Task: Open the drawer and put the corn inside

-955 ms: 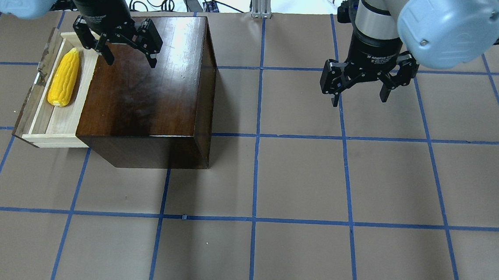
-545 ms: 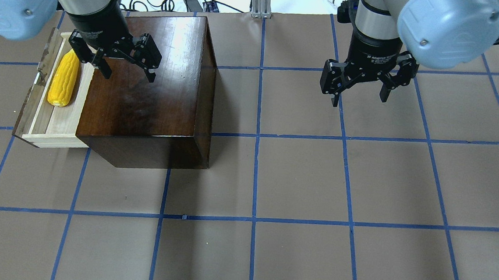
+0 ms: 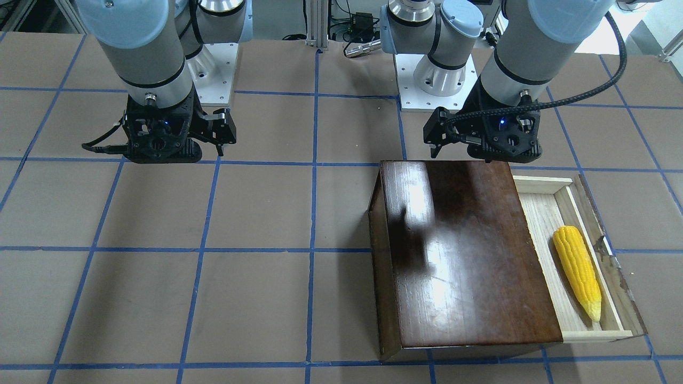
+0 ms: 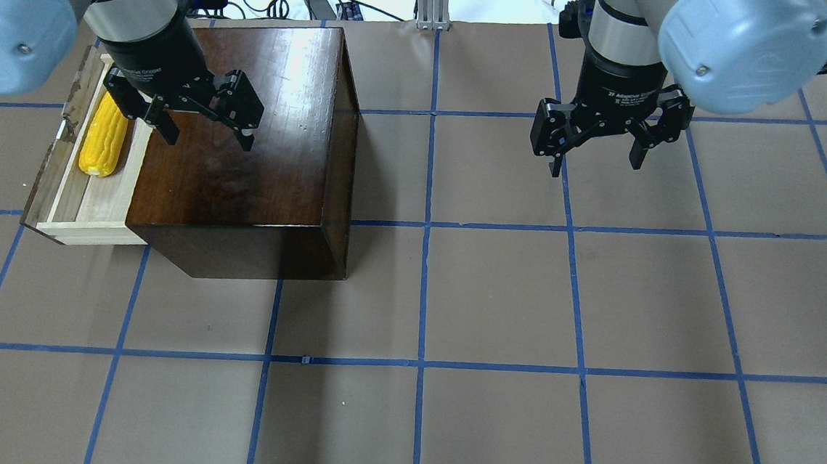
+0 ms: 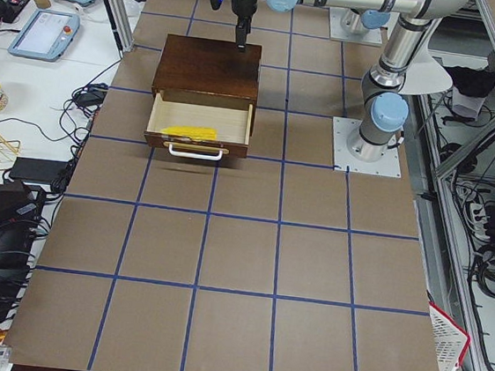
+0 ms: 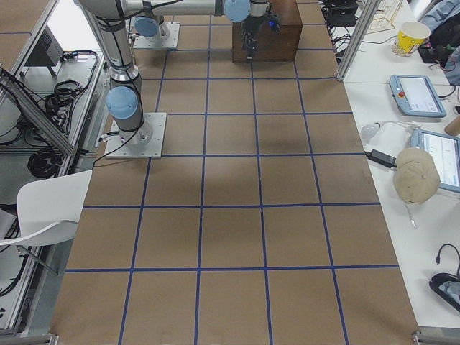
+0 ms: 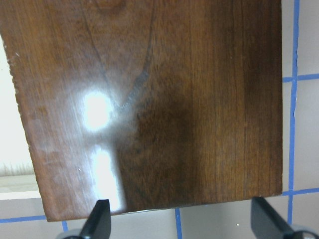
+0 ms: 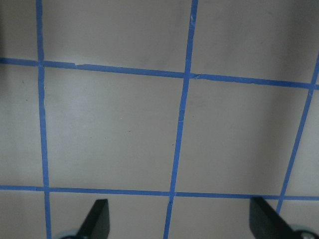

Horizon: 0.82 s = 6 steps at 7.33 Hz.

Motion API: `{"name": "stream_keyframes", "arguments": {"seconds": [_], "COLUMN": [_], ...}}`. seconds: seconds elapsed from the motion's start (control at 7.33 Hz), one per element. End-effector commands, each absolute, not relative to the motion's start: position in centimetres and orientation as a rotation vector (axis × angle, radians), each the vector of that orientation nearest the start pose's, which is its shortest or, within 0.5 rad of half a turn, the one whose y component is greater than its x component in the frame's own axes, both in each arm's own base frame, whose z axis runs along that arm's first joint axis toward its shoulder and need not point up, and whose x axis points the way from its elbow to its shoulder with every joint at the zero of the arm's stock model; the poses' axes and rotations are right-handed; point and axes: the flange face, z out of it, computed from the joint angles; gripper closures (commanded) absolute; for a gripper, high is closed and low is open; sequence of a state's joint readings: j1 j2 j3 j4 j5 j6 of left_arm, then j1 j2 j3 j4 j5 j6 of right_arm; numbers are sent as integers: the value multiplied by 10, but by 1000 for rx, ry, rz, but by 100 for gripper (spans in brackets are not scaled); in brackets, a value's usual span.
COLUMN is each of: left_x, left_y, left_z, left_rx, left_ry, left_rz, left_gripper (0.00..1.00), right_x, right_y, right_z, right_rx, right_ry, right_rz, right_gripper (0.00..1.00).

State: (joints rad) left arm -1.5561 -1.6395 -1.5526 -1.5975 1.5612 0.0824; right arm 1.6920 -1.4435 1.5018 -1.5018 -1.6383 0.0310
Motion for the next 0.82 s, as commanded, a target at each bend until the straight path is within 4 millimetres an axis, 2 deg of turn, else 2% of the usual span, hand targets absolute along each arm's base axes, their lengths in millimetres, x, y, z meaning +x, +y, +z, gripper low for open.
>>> {"name": "stream_keyframes", "arguments": {"seconds": [0.0, 0.68], "left_x": [-128, -129], "left_y": [-517, -514], "left_z": [454, 458], "left_rx": [45, 69], "left_ry": [3151, 3152], "left_rz": [137, 125], "left_gripper": [0, 0], "right_x": [190, 190], "right_y": [-513, -513], "right_z": [450, 450], "right_rx": [-152, -152], "right_ry": [3209, 3209], "right_rz": [196, 196], "right_gripper": [0, 0]}}
